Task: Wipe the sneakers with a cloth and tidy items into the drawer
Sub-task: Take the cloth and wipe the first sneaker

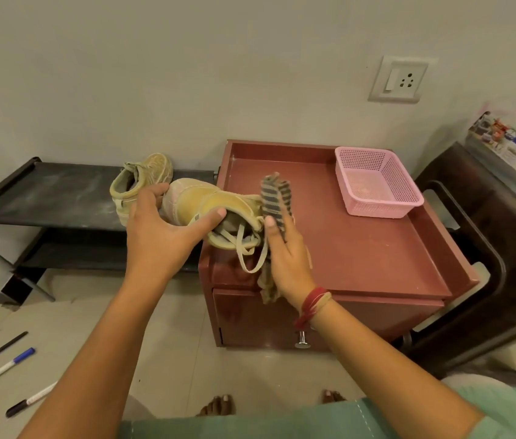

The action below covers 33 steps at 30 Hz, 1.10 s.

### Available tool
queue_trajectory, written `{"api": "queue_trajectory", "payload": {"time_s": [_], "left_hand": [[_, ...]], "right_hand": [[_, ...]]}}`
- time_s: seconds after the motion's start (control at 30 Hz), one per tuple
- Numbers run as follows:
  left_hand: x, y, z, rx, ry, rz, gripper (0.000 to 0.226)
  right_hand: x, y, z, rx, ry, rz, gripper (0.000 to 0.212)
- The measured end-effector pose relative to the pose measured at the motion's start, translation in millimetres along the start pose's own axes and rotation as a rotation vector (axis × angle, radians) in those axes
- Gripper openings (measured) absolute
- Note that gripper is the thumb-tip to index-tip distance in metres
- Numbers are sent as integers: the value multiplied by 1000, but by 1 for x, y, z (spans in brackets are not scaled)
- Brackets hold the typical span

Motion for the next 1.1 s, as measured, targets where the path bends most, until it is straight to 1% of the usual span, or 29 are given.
{"api": "queue_trajectory", "payload": {"time_s": [0.03, 0.07, 0.13, 0.2, 0.23, 0.27, 0.3, 0.4, 0.43, 0.47, 0.53, 0.57, 0.6, 0.63, 0.67, 0.73, 0.83, 0.9, 1.0, 1.07, 1.1], "left_hand": [[0, 1, 0, 6, 7, 4, 93], [-1, 1, 0, 11, 13, 10, 93], [-2, 3, 0, 12, 19, 30, 93], [-3, 4, -1, 12, 22, 47, 96], [-3, 4, -1, 15, 24, 51, 97], [-3, 3, -1, 24, 27, 53, 97], [-2, 1, -2, 38, 31, 53, 96], [-1, -3, -1, 82, 43, 45, 91], [-1, -4, -1, 90, 49, 42, 92], [-1, -5, -2, 99, 53, 39, 93], [-1, -10, -5, 136, 66, 19, 96], [1, -14, -8, 164, 79, -2, 96], [2, -19, -11, 191, 97, -31, 97], [5, -22, -13, 212, 114, -63, 99], [7, -26, -14, 226, 129, -92, 104], [14, -33, -17, 231, 158, -137, 115], [27, -45, -22, 244, 203, -196, 120], [34, -56, -26, 317, 201, -147, 118], [44, -74, -35, 447, 236, -95, 109], [52, -86, -43, 536, 254, -87, 101], [54, -91, -47, 569, 246, -89, 95]], "right_hand": [[8, 3, -4, -22, 42, 7, 51], [10, 2, -6, -18, 49, 28, 53], [8, -16, -1, 40, -3, 53, 62], [-2, -38, 5, 185, -72, 48, 68], [-6, -45, 8, 253, -111, 68, 77], [-8, -44, 9, 275, -126, 90, 84], [-6, -35, 7, 245, -129, 116, 84], [14, -6, -1, 52, -9, 137, 54], [15, -8, -1, 47, -6, 149, 51], [11, -13, 1, 81, -33, 149, 51], [-10, -27, 13, 248, -151, 175, 52], [-24, -33, 19, 333, -211, 207, 44], [-39, -30, 22, 372, -264, 210, 34], [-50, -21, 26, 354, -275, 183, 28], [-56, -6, 29, 290, -248, 147, 25], [-64, 33, 28, 123, -170, 82, 23], [-76, 79, 18, -89, -114, -37, 21], [-85, 90, 12, -162, -125, -82, 23], [-85, 97, 8, -253, -115, -156, 36], [-71, 108, 1, -365, -5, -176, 35], [-63, 114, -4, -445, 71, -230, 37]]}}
Point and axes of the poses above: each hand's wrist, its own z-axis towards the middle knuckle, its own x-axis out of the palm, y = z × x, the point moved 6 cm from there along z, towards the middle knuckle, and after that the axes turned 4 degrees about -y, right-handed, at the moved point
